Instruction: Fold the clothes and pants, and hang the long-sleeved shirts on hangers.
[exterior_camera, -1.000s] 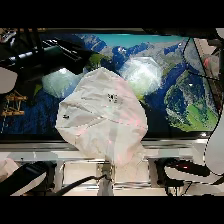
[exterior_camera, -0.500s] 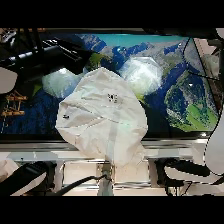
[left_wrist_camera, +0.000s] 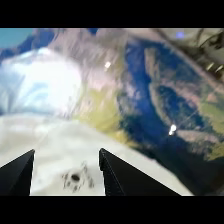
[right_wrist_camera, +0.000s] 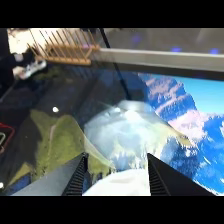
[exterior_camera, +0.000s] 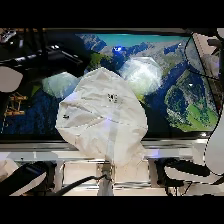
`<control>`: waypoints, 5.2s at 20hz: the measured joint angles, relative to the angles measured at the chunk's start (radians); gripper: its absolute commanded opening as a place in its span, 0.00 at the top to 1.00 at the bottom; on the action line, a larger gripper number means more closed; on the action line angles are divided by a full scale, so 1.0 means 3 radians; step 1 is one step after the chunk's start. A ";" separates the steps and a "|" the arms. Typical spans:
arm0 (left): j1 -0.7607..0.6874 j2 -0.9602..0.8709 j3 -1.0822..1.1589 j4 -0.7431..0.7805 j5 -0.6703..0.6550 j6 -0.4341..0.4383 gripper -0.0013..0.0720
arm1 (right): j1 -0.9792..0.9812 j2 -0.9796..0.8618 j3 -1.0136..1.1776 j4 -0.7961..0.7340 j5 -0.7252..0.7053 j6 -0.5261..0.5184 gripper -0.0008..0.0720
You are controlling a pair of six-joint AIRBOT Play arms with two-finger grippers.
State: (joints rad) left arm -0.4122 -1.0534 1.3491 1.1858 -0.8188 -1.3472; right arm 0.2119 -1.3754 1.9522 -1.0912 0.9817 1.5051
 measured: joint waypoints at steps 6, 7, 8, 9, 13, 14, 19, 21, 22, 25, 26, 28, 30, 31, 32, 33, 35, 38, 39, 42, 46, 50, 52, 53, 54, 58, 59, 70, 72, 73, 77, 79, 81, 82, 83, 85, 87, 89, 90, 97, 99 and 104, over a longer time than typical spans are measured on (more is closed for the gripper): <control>0.0085 0.0441 -0.0563 0.0923 -0.0532 -0.1221 0.58 | 0.0000 0.0000 0.0000 0.0023 -0.0032 0.0000 0.38; 0.0090 0.0594 -0.0731 0.1047 -0.0570 -0.1442 0.56 | 0.0004 -0.0001 0.0000 0.0023 -0.0017 -0.0001 0.38; 0.0098 0.0762 -0.0922 0.1185 -0.0622 -0.1671 0.56 | 0.0010 -0.0006 0.0000 0.0023 0.0009 -0.0011 0.36; 0.0109 0.0919 -0.1113 0.1300 -0.0694 -0.1867 0.45 | 0.0019 -0.0019 -0.0001 0.0024 0.0048 -0.0018 0.35; 0.0140 0.1325 -0.1719 0.1498 -0.0945 -0.2263 0.24 | 0.0114 -0.0142 -0.0013 0.0027 0.0295 -0.0023 0.35; 0.0144 0.1375 -0.1807 0.1520 -0.0987 -0.2314 0.24 | 0.0158 -0.0182 -0.0031 0.0028 0.0342 -0.0023 0.35; 0.0151 0.1479 -0.1993 0.1603 -0.1214 -0.2422 0.24 | 0.0418 -0.0327 -0.0299 -0.0001 0.0453 -0.0023 0.35; 0.0151 0.1490 -0.2015 0.1635 -0.1312 -0.2434 0.24 | 0.0497 -0.0347 -0.0441 -0.0031 0.0445 -0.0024 0.35; 0.0151 0.1494 -0.2023 0.1663 -0.1362 -0.2439 0.24 | 0.0529 -0.0354 -0.0514 -0.0039 0.0432 -0.0023 0.35; 0.0151 0.1500 -0.2035 0.1787 -0.1539 -0.2448 0.24 | 0.0575 -0.0364 -0.0674 -0.0045 0.0385 -0.0023 0.35; 0.0151 0.1500 -0.2038 0.1823 -0.1581 -0.2448 0.24 | 0.0582 -0.0365 -0.0712 -0.0043 0.0373 -0.0023 0.35; 0.0151 0.1502 -0.2073 0.1896 -0.1653 -0.2452 0.24 | 0.0594 -0.0365 -0.0757 -0.0042 0.0356 -0.0023 0.35; 0.0151 0.1502 -0.2162 0.1930 -0.1713 -0.2457 0.24 | 0.0599 -0.0365 -0.0781 -0.0042 0.0350 -0.0023 0.35; 0.0151 0.1502 -0.2223 0.1940 -0.1738 -0.2457 0.24 | 0.0600 -0.0365 -0.0787 -0.0042 0.0346 -0.0023 0.35; 0.0151 0.1502 -0.2280 0.1946 -0.1762 -0.2457 0.24 | 0.0601 -0.0365 -0.0792 -0.0042 0.0347 -0.0023 0.35; 0.0153 0.1502 -0.2338 0.1949 -0.1788 -0.2457 0.24 | 0.0601 -0.0365 -0.0796 -0.0042 0.0347 -0.0023 0.35; 0.0153 0.1502 -0.2433 0.1961 -0.1811 -0.2457 0.24 | 0.0601 -0.0365 -0.0801 -0.0042 0.0346 -0.0023 0.35; 0.0154 0.1502 -0.2537 0.1976 -0.1829 -0.2457 0.24 | 0.0601 -0.0365 -0.0804 -0.0042 0.0340 -0.0023 0.35; 0.0155 0.1502 -0.2567 0.1985 -0.1836 -0.2457 0.24 | 0.0601 -0.0365 -0.0804 -0.0042 0.0334 -0.0023 0.35; 0.0168 0.1502 -0.2637 0.2052 -0.1863 -0.2476 0.24 | 0.0601 -0.0365 -0.0804 -0.0043 0.0334 -0.0023 0.35; 0.0268 0.1502 -0.2679 0.2160 -0.1935 -0.2536 0.24 | 0.0601 -0.0365 -0.0804 -0.0043 0.0350 -0.0023 0.35; 0.0369 0.1502 -0.2710 0.2069 -0.1901 -0.2448 0.24 | 0.0601 -0.0365 -0.0804 -0.0043 0.0346 -0.0023 0.35; 0.0393 0.1495 -0.2764 0.1898 -0.1785 -0.2377 0.24 | 0.0601 -0.0365 -0.0804 -0.0043 0.0338 -0.0023 0.35; 0.0401 0.1494 -0.2800 0.1802 -0.1703 -0.2344 0.23 | 0.0601 -0.0365 -0.0804 -0.0043 0.0334 -0.0023 0.35; 0.0404 0.1493 -0.2838 0.1701 -0.1612 -0.2328 0.21 | 0.0601 -0.0365 -0.0804 -0.0043 0.0334 -0.0023 0.35; 0.0415 0.1486 -0.2954 0.1484 -0.1306 -0.2271 0.21 | 0.0601 -0.0365 -0.0804 -0.0039 0.0328 -0.0023 0.35; 0.0416 0.1472 -0.2972 0.1455 -0.1255 -0.2247 0.20 | 0.0601 -0.0365 -0.0804 -0.0033 0.0315 -0.0023 0.35; 0.0416 0.1213 -0.3009 0.1180 -0.0947 -0.2179 0.18 | 0.0601 -0.0365 -0.0804 -0.0031 0.0282 -0.0023 0.35; 0.0416 0.1208 -0.3009 0.1170 -0.0931 -0.2179 0.18 | 0.0601 -0.0365 -0.0804 -0.0033 0.0272 -0.0023 0.35; 0.0416 0.1205 -0.3009 0.1169 -0.0923 -0.2179 0.18 | 0.0601 -0.0365 -0.0804 -0.0033 0.0266 -0.0023 0.35; 0.0416 0.1202 -0.3009 0.1157 -0.0884 -0.2179 0.10 | 0.0601 -0.0365 -0.0804 -0.0038 0.0261 -0.0023 0.35; 0.0416 0.1202 -0.3009 0.1155 -0.0856 -0.2179 0.10 | 0.0601 -0.0365 -0.0804 -0.0037 0.0262 -0.0023 0.35; 0.0416 0.1202 -0.3009 0.1153 -0.0829 -0.2181 0.01 | 0.0601 -0.0365 -0.0804 -0.0037 0.0278 -0.0023 0.35; 0.0416 0.1200 -0.3009 0.1153 -0.0825 -0.2193 0.01 | 0.0601 -0.0365 -0.0804 -0.0036 0.0286 -0.0023 0.35; 0.0416 0.1198 -0.3009 0.1153 -0.0813 -0.2199 0.01 | 0.0601 -0.0365 -0.0804 -0.0033 0.0294 -0.0023 0.35; 0.0416 0.1172 -0.3009 0.1155 -0.0797 -0.2218 0.01 | 0.0601 -0.0365 -0.0804 -0.0032 0.0312 -0.0023 0.35; 0.0416 0.1100 -0.3009 0.1144 -0.0757 -0.2219 0.01 | 0.0601 -0.0365 -0.0804 -0.0031 0.0318 -0.0023 0.35; 0.0416 0.0988 -0.3009 0.1110 -0.0721 -0.2229 0.02 | 0.0601 -0.0365 -0.0804 -0.0028 0.0333 -0.0023 0.35; 0.0416 0.0927 -0.3009 0.1104 -0.0712 -0.2229 0.02 | 0.0601 -0.0365 -0.0804 -0.0028 0.0351 -0.0023 0.35; 0.0416 0.0591 -0.3009 0.0912 -0.0465 -0.2227 0.33 | 0.0601 -0.0365 -0.0804 -0.0017 0.0409 -0.0023 0.35; 0.0416 0.0524 -0.3009 0.0823 -0.0361 -0.2213 0.58 | 0.0601 -0.0365 -0.0804 -0.0014 0.0412 -0.0023 0.36; 0.0416 0.0484 -0.2989 0.0683 -0.0245 -0.2076 0.95 | 0.0609 -0.0365 -0.0804 0.0027 0.0454 -0.0019 0.35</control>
State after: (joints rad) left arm -0.2874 -0.9081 0.4522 1.3907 -0.8925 -1.9701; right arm 0.3946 -1.4849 1.7111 -1.0832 1.1179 1.4994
